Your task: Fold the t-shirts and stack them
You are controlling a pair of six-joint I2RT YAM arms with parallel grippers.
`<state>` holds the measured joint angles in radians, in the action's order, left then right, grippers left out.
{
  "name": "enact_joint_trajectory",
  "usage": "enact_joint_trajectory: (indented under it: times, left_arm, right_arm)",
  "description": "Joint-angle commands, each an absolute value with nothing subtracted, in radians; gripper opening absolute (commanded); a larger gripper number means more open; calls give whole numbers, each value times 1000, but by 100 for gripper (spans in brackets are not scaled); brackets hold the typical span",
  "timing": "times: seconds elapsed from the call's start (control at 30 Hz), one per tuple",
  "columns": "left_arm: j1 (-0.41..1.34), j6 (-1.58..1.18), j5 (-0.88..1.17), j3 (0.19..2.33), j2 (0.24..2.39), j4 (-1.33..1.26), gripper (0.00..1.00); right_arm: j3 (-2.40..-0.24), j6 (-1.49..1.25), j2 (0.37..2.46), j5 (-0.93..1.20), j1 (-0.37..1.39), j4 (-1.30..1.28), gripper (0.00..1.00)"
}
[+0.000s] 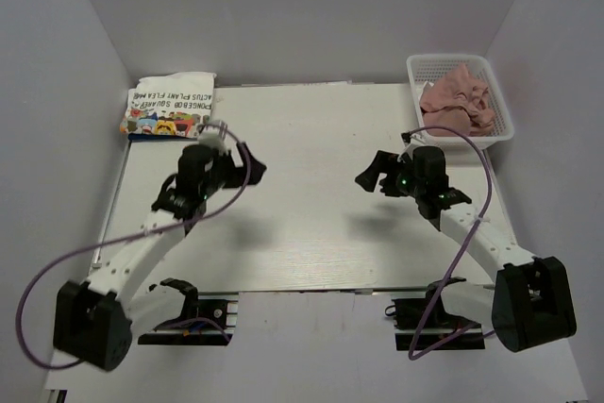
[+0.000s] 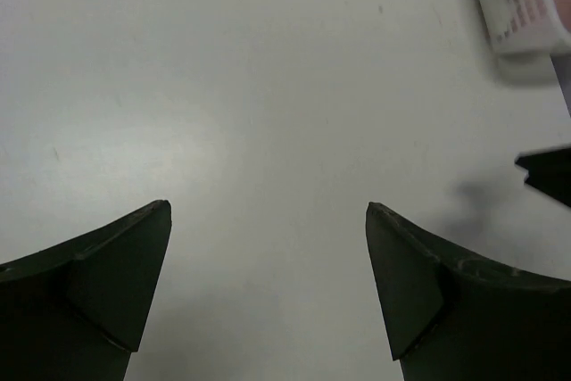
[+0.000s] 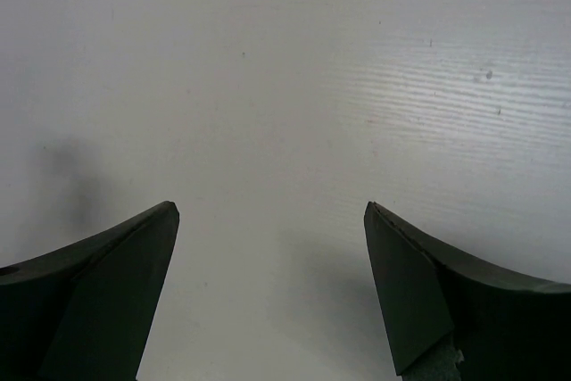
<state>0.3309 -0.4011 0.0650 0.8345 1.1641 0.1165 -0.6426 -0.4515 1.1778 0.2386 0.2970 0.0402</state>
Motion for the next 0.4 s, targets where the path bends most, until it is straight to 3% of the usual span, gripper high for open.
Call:
enact_joint_trajectory:
  times: [0.0,0.17,0.37]
  left_arm:
    - [344,-581,206,593,953,38,100]
    - [356,-601,80,514,668,280,100]
    - [356,-635,43,503,569,331,100]
  right_arm:
    - [-582,-479,1108,253,299,87,90]
    - [-490,-523,1007,216,295,133,90]
    - [-448,-514,940,215,298,153,90]
